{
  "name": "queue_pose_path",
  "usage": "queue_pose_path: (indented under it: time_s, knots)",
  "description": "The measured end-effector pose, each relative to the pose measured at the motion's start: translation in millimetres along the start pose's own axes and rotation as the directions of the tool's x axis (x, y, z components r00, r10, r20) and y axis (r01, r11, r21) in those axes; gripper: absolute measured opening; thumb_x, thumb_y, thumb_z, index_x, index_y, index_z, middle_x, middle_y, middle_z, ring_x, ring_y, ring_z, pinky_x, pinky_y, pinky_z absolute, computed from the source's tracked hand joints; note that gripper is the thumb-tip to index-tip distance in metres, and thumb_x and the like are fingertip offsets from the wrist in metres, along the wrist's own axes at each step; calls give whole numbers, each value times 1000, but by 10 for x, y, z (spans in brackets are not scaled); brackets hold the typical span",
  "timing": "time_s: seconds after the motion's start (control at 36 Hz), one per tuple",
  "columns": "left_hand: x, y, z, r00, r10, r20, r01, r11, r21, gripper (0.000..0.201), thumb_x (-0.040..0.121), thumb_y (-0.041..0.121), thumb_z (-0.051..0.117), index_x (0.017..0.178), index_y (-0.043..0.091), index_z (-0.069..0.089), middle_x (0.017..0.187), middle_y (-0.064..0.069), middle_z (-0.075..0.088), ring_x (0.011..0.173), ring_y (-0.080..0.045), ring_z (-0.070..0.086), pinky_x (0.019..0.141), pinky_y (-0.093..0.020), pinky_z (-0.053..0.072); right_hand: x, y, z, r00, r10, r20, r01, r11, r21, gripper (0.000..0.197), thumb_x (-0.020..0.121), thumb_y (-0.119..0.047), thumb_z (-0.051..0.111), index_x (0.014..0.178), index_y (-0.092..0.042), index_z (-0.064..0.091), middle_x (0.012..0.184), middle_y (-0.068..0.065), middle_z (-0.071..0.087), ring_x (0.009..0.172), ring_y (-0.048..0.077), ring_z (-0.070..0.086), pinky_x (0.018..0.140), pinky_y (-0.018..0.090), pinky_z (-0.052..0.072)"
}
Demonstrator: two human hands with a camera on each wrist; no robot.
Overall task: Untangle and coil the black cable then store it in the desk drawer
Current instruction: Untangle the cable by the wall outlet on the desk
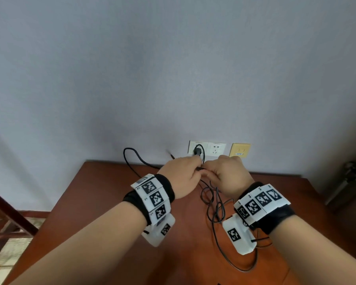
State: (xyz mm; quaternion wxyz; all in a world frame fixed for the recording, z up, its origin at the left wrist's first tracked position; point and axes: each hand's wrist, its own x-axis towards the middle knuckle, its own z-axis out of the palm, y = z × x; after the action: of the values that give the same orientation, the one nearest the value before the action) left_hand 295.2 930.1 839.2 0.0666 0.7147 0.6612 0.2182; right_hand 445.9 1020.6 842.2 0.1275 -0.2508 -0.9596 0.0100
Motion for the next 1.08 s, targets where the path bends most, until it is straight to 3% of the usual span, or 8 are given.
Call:
queue_pose_path:
  time_s: [0.17,0.28,0.36,0.47,0.61,0.67,0.86,1.08]
  knots:
    - [19,57,-5,993,-6,-114,-2,997,-73,16,89,30,53,91,16,46,61,7,47,58,-17,46,55,-31,28,-73,12,37,982,-23,-187,56,983,173,39,84,-43,36,99,-24,66,87,-8,65,83,20,55,75,36,39]
    - [18,-1,-130,986,-2,-165,-14,995,-98,17,93,41,53,94,27,61,64,6,59,62,-12,53,60,-30,41,-121,112,133,958,115,-262,-9,927,375,46,81,-28,63,123,-18,50,127,1,47,119,16,45,100,31,37]
    - [10,-41,-190,991,21,-130,-40,989,-141,19,96,39,51,95,30,67,78,8,67,71,-9,58,65,-27,44,-137,127,154,948,284,-143,-178,846,502,48,86,-28,66,128,-21,45,124,-9,50,117,6,45,99,23,36]
    - [-11,-106,-235,992,33,-124,-58,977,-203,19,97,30,50,90,23,67,73,5,65,68,-11,57,64,-26,42,-118,86,160,968,237,-76,-161,828,537,22,92,-26,57,114,-24,55,106,-12,62,100,4,57,80,10,38]
    - [12,-117,-226,974,-37,-225,-10,978,-207,21,98,22,49,86,12,63,59,8,51,56,-7,46,54,-14,31,-47,9,153,951,283,125,-230,374,899,21,87,-3,62,104,-12,53,101,7,70,96,18,66,87,33,50]
    - [30,-87,-207,960,-53,-274,0,982,-188,20,98,23,48,91,13,63,61,9,53,57,-7,48,56,-14,33,-28,-39,148,956,229,183,-236,230,944,27,85,6,61,101,-8,45,83,14,67,76,22,63,73,32,48]
    - [55,-203,-213,966,-61,-251,44,996,-73,28,100,28,41,117,25,63,93,6,71,84,-16,63,75,-35,49,-39,-6,164,949,314,19,-209,587,782,13,96,-21,53,92,-9,51,56,-14,45,48,0,41,54,17,31]
    - [24,-167,-141,970,-59,-234,22,987,-158,39,90,57,37,81,29,61,66,4,60,65,-12,55,60,-35,45,16,-58,63,953,268,-141,-125,771,625,13,99,-20,43,93,-16,55,64,1,56,56,9,48,54,20,37]
